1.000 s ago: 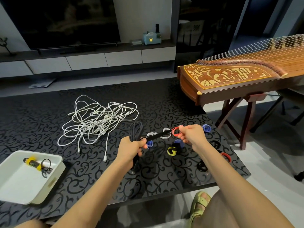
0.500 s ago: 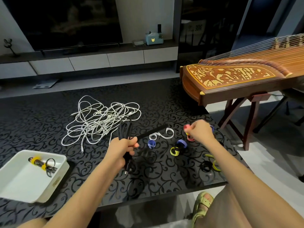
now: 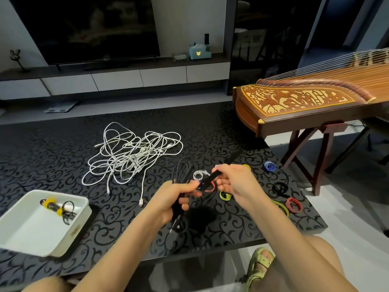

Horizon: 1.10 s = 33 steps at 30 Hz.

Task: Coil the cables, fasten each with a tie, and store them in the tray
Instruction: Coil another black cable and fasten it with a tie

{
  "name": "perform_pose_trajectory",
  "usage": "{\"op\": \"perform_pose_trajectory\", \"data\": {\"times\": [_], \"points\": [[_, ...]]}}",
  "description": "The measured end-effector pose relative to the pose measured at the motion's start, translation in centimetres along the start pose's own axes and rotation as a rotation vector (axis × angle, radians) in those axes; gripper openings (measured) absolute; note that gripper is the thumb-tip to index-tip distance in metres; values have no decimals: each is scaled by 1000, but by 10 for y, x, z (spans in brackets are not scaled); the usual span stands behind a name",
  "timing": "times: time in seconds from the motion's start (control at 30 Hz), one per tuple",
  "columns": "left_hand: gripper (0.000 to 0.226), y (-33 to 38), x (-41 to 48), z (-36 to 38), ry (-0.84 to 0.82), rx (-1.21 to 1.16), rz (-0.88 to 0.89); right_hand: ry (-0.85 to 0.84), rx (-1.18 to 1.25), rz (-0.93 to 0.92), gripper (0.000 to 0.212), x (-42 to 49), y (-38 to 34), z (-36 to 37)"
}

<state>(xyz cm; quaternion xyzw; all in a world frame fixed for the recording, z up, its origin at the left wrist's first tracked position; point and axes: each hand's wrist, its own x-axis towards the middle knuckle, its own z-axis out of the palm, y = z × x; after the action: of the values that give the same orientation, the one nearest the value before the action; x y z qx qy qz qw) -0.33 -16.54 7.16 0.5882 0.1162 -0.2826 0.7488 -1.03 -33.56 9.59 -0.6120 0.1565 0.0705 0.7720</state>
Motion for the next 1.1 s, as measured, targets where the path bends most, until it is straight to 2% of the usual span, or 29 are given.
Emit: {"op": "perform_pose_trajectory", "data": {"times": [0.1,0.2,0.33,0.4,0.47,0.53,0.6,0.67,0.73,0.9,1.1], "points": [[18,3,-10,-7,-94,74,163,10,19,98,19,0,-6,-1],[17,4,-16,-3,-200,97,262,-41,93,211,25,-1,-8,4],[7,4,-19,6,-182,49,380,-107,66,299,25,-9,-7,9],[4,6,-19,7,-162,32,427,-125,-132,271,37,-15,-4,6],[3,8,-20,6,-155,27,461,-104,-258,161,51,-22,-3,2],[7,10,-20,7,-145,38,487,-98,-258,-21,43,-32,-1,1],[17,10,-20,9,-129,71,530,-87,-296,-203,27,-42,1,5],[20,11,-21,13,-114,112,578,-39,-316,-309,15,-46,4,10],[22,12,-22,16,-105,144,605,-4,-285,-299,17,-47,3,15],[18,10,-23,18,-109,157,613,-3,-92,-139,24,-47,4,23],[21,9,-23,19,-2,305,701,13,-124,-154,24,-50,1,28]]}}
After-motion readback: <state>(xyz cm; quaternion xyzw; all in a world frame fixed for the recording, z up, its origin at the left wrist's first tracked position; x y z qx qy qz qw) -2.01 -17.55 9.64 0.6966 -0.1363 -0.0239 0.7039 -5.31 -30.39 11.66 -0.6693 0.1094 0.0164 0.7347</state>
